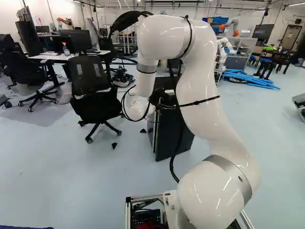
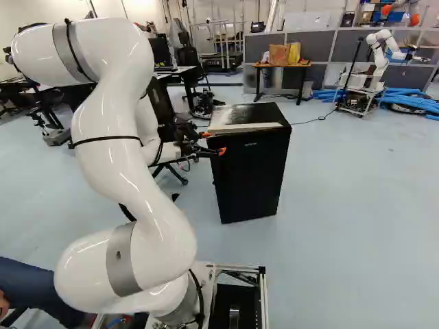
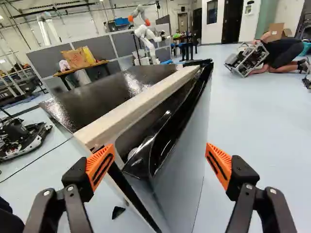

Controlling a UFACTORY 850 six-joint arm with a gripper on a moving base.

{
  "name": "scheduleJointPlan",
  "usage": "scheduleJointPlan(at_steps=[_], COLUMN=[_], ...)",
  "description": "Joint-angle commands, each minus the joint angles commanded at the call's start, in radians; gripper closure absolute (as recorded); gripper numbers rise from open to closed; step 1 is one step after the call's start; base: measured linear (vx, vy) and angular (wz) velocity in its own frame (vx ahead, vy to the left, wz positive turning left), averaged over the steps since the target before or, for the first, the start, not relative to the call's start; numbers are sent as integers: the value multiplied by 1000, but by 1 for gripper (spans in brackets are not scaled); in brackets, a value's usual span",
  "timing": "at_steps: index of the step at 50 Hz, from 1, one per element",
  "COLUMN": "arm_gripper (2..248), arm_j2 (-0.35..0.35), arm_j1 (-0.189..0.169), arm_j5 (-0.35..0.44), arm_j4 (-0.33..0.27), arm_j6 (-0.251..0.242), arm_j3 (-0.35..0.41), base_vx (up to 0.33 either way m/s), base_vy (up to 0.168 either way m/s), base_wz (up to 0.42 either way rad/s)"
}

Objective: Grab a drink from the fridge

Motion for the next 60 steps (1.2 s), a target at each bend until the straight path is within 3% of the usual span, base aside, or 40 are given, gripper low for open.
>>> scheduleJointPlan(at_steps=[39, 60], arm_gripper=[3, 3], arm_j2=[78, 122], arm_j1=[51, 76], arm_j5=[3, 47], arm_j4=[106, 160], arm_j6=[0, 0], arm_j3=[138, 219], base_vx=[0, 0], base_vy=[0, 0], base_wz=[0, 0])
